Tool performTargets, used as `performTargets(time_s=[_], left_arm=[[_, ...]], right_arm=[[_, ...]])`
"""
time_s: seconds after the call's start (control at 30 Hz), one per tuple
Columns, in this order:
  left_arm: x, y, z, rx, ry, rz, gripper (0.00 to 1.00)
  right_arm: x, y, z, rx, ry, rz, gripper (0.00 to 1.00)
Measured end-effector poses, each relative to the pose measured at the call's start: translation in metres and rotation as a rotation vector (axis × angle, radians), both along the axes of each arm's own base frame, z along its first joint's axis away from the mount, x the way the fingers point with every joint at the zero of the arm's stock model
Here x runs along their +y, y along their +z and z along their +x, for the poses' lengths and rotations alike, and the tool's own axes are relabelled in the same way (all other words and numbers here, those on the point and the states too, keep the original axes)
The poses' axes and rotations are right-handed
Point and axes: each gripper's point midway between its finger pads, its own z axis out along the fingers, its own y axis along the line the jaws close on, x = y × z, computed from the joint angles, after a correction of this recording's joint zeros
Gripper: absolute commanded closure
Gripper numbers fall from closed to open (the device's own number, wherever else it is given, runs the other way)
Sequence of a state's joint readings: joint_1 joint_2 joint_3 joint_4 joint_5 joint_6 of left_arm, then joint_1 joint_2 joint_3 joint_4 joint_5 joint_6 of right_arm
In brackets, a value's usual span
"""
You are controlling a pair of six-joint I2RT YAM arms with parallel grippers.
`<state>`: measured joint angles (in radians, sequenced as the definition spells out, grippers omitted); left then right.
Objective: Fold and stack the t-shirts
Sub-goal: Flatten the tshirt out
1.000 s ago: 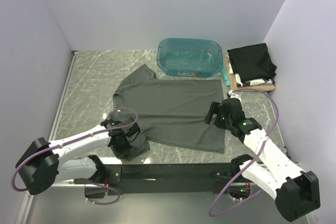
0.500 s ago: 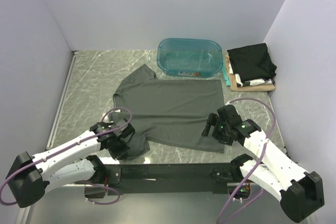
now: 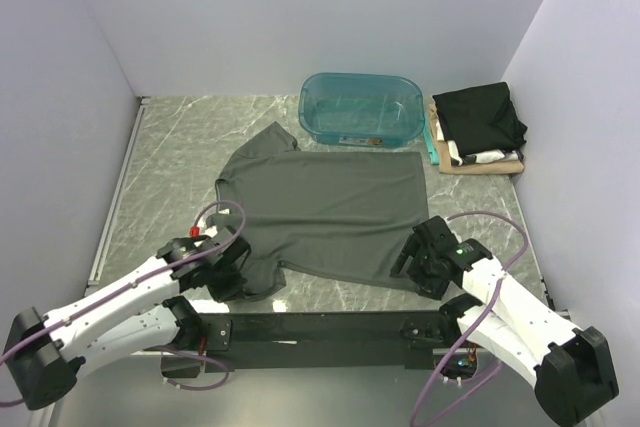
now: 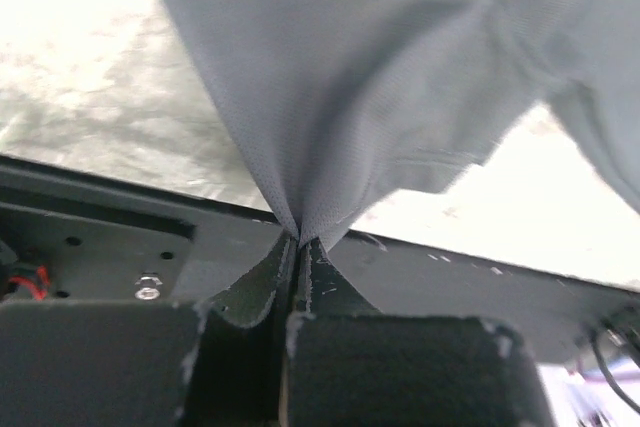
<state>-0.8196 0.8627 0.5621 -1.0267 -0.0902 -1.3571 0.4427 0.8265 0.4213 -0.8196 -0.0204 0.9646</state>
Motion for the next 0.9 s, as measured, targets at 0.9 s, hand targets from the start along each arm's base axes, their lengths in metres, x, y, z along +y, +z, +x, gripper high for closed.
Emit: performTargets(time_s=[0.9], left_arm=[[-0.016, 0.026, 0.025, -0.198, -0.064, -0.118, 0.99]], right_arm=[[-0.013, 0.002, -0.014, 0.076, -0.03, -0.065, 0.19]])
